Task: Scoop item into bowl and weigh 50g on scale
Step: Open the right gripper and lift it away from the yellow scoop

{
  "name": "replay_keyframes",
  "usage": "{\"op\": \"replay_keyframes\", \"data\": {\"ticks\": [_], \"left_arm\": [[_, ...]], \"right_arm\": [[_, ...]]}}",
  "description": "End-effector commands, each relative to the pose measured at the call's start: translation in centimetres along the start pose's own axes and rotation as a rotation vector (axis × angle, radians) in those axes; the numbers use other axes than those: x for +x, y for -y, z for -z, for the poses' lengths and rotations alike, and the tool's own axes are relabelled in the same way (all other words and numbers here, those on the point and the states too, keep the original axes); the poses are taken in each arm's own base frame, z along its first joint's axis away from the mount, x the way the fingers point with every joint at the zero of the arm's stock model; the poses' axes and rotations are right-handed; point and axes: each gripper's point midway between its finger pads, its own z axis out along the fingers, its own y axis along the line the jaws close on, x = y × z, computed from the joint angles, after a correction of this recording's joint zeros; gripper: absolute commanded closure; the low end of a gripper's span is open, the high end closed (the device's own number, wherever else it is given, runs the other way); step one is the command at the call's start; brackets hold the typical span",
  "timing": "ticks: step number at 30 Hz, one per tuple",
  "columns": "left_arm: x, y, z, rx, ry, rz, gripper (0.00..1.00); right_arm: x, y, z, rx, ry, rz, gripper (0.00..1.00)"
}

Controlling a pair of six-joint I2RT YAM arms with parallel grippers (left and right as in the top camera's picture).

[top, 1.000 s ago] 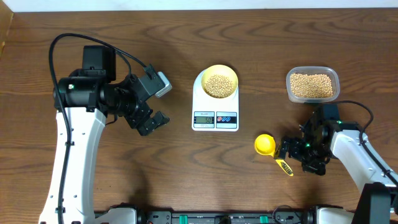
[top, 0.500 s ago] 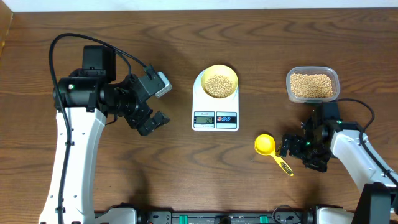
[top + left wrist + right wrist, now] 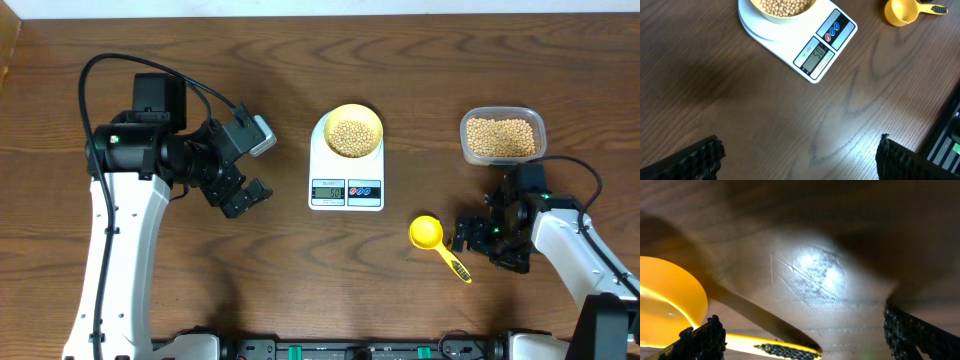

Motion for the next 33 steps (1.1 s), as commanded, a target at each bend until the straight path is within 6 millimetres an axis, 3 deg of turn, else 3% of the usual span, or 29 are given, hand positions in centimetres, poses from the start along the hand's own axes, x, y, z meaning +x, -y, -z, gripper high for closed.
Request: {"op": "replay_keyframes", "data": {"ticks": [1, 16, 22, 33], "left_arm": [[0.2, 0.2, -0.2, 0.011, -0.006, 0.016, 0.01], [0.2, 0.2, -0.2, 0.011, -0.006, 0.016, 0.01], [0.2, 0.2, -0.2, 0.010, -0.005, 0.015, 0.01], [0.2, 0.2, -0.2, 0.010, -0.005, 0.015, 0.01]], "right_arm": [[-0.4, 0.4, 0.0, 0.016, 0.019, 0.094, 0.01], [-1.7, 0.0, 0.1, 0.008, 0.070, 0.190, 0.01], [-4.1, -0.7, 0.4, -0.004, 0.174, 0.296, 0.01], [-7.9, -2.1, 1.4, -0.035, 0.338, 0.332, 0.01]]}}
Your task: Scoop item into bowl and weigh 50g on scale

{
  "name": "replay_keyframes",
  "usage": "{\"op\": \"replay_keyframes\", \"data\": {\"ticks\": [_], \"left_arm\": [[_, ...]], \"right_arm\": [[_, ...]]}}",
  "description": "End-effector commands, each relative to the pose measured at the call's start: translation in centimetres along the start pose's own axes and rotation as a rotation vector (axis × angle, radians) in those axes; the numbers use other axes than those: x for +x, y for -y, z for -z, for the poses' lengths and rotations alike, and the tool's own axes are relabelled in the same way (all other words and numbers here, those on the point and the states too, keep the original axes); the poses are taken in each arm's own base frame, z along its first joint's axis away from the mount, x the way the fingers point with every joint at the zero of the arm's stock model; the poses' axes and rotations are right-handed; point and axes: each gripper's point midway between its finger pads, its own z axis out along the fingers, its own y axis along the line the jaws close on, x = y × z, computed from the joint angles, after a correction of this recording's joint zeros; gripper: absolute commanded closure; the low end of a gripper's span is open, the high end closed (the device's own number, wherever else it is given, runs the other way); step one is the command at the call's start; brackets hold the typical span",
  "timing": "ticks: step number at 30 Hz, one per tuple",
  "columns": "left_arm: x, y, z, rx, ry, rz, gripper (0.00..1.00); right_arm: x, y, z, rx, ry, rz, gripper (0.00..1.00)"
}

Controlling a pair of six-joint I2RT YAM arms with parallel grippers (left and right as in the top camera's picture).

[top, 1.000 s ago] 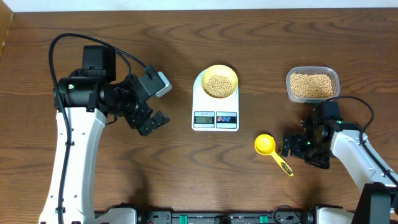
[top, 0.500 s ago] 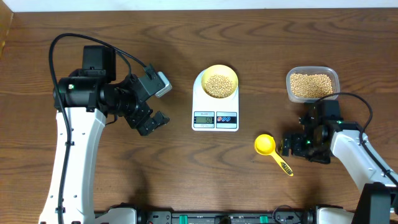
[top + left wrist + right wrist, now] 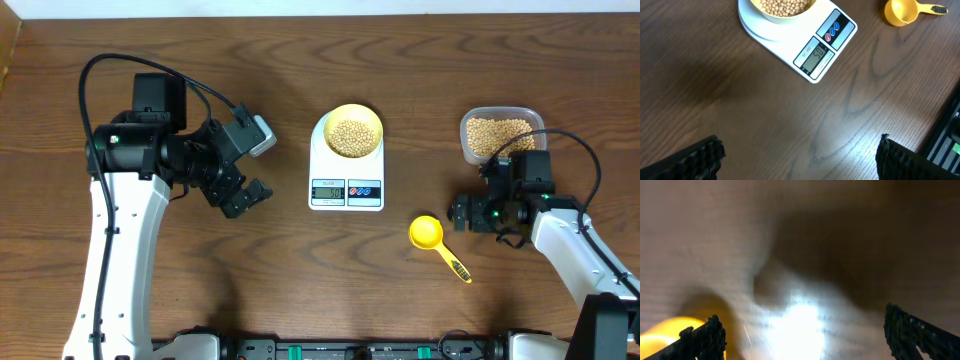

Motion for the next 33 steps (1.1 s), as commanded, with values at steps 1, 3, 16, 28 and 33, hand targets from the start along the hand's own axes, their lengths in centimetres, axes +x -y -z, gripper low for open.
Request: {"op": "replay_keyframes", "data": {"ticks": [1, 3, 16, 28, 33], "left_arm": [[0.2, 0.2, -0.2, 0.010, -0.006, 0.015, 0.01], [0.2, 0.2, -0.2, 0.010, -0.006, 0.015, 0.01], [0.2, 0.2, -0.2, 0.010, -0.006, 0.015, 0.01], [0.2, 0.2, -0.2, 0.010, -0.006, 0.015, 0.01], [0.2, 0.2, -0.2, 0.010, -0.006, 0.016, 0.01]], "right_arm": [[-0.8, 0.0, 0.0, -0.004, 0.036, 0.026, 0.01], [-1.3, 0.0, 0.1, -0.004, 0.056, 0.047, 0.01], [-3.4, -0.2, 1.7, 0.010, 0.161, 0.140, 0.01], [-3.7, -1.3, 10.1, 0.048, 0.378, 0.173, 0.01], [-3.1, -1.9, 13.2, 0.051, 0.472, 0.189, 0.01]]}}
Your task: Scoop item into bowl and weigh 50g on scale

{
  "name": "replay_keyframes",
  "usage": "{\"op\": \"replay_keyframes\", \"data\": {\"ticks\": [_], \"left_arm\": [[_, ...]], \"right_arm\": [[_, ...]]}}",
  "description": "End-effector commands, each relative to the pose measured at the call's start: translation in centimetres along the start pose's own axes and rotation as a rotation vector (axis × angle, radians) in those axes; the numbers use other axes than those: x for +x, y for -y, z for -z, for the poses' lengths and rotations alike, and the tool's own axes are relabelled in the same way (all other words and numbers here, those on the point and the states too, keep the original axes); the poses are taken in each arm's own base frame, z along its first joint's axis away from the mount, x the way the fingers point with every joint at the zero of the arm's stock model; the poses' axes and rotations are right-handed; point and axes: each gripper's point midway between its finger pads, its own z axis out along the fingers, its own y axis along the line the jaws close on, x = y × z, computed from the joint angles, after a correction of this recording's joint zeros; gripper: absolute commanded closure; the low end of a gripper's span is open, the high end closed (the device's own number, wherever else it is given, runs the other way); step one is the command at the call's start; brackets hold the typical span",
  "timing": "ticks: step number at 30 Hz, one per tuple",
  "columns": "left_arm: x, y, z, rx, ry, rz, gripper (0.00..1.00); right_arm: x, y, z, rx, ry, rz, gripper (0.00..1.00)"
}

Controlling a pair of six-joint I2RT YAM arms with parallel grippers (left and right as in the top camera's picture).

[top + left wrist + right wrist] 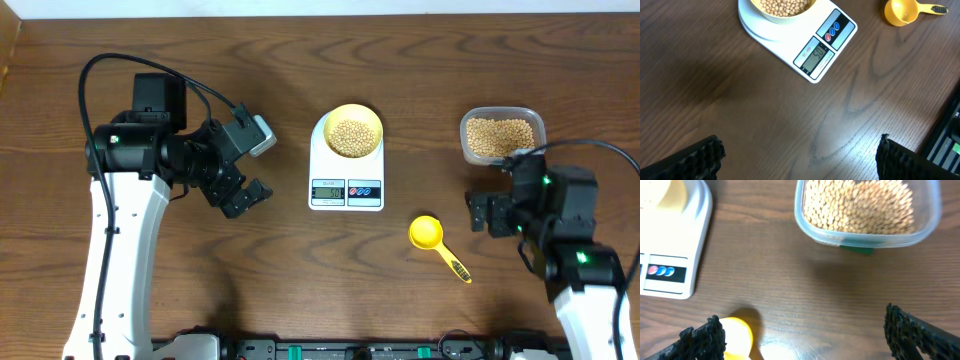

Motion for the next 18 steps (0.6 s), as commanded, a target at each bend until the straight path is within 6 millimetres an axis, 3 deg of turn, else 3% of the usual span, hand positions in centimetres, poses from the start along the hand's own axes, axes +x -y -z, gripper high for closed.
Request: {"op": "replay_keyframes", "data": {"ticks": [1, 7, 18], "left_arm": [[0.2, 0.2, -0.2, 0.011, -0.006, 0.016, 0.01], [0.2, 0.2, -0.2, 0.010, -0.005, 0.015, 0.01], [0.2, 0.2, -0.2, 0.011, -0.006, 0.016, 0.01]], "right_arm": [[-0.5, -0.1, 2.2, 0.014, 0.067, 0.016, 0.01], [0.2, -0.6, 4.9, 0.019, 0.115, 0.024, 0.01], [-0.2, -0.8, 5.4, 0.013, 0.143, 0.029, 0.01]]}}
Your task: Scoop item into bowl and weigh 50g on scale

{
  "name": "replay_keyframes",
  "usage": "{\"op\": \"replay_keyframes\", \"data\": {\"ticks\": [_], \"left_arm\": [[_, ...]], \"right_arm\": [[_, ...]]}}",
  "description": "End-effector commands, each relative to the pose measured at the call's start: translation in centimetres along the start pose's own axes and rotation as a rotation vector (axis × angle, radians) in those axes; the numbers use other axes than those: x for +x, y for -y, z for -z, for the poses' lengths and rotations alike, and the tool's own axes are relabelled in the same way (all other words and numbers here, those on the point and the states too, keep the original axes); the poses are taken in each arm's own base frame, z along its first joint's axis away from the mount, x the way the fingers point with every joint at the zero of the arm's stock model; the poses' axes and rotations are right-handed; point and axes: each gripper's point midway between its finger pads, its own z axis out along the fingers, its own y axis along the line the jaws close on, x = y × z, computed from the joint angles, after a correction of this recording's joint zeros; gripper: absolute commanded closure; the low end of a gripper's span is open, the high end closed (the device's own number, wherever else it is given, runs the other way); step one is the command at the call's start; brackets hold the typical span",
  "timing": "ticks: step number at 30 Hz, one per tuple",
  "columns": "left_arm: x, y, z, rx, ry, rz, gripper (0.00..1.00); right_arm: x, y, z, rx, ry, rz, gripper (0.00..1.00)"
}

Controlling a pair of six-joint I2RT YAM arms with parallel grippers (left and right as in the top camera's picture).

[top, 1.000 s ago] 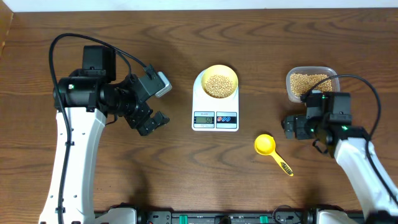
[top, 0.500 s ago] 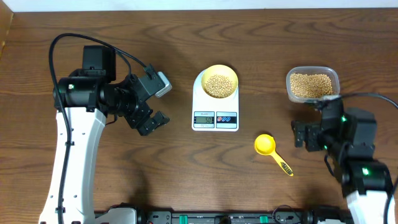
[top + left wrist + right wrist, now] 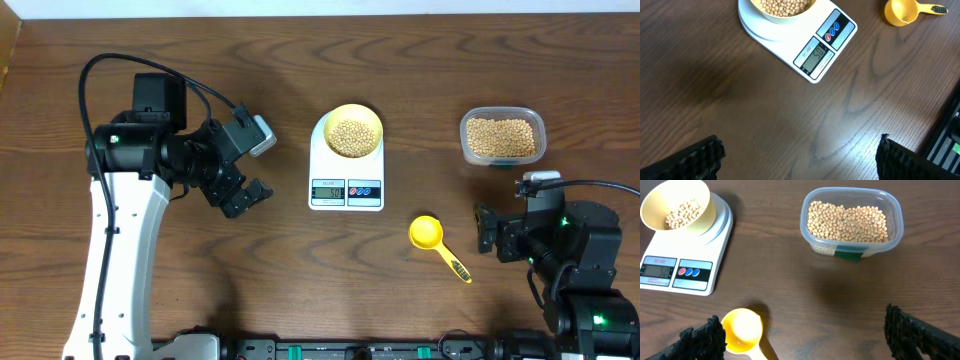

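A yellow bowl (image 3: 355,131) holding soybeans sits on the white scale (image 3: 346,190), whose display (image 3: 815,55) is lit. The empty yellow scoop (image 3: 429,236) lies on the table right of the scale, also seen in the right wrist view as the scoop (image 3: 742,328). A clear tub of soybeans (image 3: 502,138) stands at the back right. My right gripper (image 3: 805,337) is open, raised above the table right of the scoop, nothing between its fingers. My left gripper (image 3: 800,157) is open over bare wood left of the scale.
The table's front edge with a dark rail (image 3: 350,350) runs below both arms. The left arm's cable (image 3: 150,65) loops over the back left of the table.
My right gripper has moved toward the front and higher, so its view now takes in the scale, bowl and tub. The left arm, scoop and bowl have not moved.
My right gripper stood open and low beside the scoop's handle, with the scoop lying on the table. Then it was drawn back toward the tub, then raised near the tub, and now it is further toward the front. The left arm stayed still.
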Motion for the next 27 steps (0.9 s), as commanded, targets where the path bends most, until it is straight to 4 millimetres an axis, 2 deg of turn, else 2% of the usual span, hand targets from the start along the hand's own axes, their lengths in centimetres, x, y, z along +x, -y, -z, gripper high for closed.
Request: {"op": "replay_keyframes", "data": {"ticks": [1, 13, 20, 27], "left_arm": [[0.2, 0.2, -0.2, 0.010, -0.005, 0.015, 0.01], [0.1, 0.2, -0.2, 0.011, -0.005, 0.015, 0.01], [0.2, 0.2, -0.2, 0.011, -0.006, 0.016, 0.01], [0.2, 0.2, -0.2, 0.011, -0.006, 0.016, 0.01]], "right_arm": [[-0.2, 0.1, 0.1, 0.002, 0.013, 0.008, 0.01], [-2.5, -0.8, 0.2, -0.053, 0.108, 0.026, 0.01], [-2.9, -0.9, 0.6, -0.051, 0.132, 0.031, 0.01], [-3.3, -1.1, 1.9, -0.047, 0.182, 0.042, 0.01]]}}
